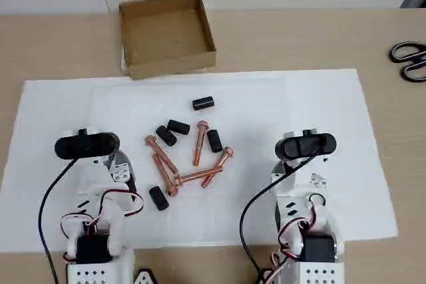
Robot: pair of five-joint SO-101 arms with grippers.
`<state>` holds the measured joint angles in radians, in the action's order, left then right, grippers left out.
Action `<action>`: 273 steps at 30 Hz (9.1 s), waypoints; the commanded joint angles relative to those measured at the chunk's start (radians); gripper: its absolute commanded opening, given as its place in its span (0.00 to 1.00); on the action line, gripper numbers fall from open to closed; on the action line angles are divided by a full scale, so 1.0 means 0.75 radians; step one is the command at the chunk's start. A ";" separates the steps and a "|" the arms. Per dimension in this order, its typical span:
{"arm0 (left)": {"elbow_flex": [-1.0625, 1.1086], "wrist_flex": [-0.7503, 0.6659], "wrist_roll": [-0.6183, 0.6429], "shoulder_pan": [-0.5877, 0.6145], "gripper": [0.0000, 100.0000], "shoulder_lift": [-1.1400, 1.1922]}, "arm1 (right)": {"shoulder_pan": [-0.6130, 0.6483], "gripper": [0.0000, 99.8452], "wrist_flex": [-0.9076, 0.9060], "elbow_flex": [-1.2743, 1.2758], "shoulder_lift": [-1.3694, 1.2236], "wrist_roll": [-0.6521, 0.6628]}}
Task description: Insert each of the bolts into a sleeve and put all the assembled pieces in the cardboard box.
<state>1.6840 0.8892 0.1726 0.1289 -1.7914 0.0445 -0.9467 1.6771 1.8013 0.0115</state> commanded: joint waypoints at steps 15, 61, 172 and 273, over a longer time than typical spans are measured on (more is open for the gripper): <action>-0.005 -0.025 0.004 0.002 0.01 -0.014 | 0.003 0.00 -0.007 0.004 0.017 -0.010; -0.005 -0.025 0.004 0.002 0.01 -0.014 | 0.003 0.00 -0.007 0.004 0.017 -0.010; -0.723 -0.323 0.552 0.000 0.01 1.277 | 0.492 0.15 -0.678 -3.075 -3.158 0.507; -0.774 -0.207 0.552 0.004 0.01 1.287 | 0.525 0.22 -0.645 -4.069 -4.095 0.781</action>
<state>1.1500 0.7311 0.5869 0.1274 -0.8278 0.4480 -1.4776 -1.3548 -1.2520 0.5946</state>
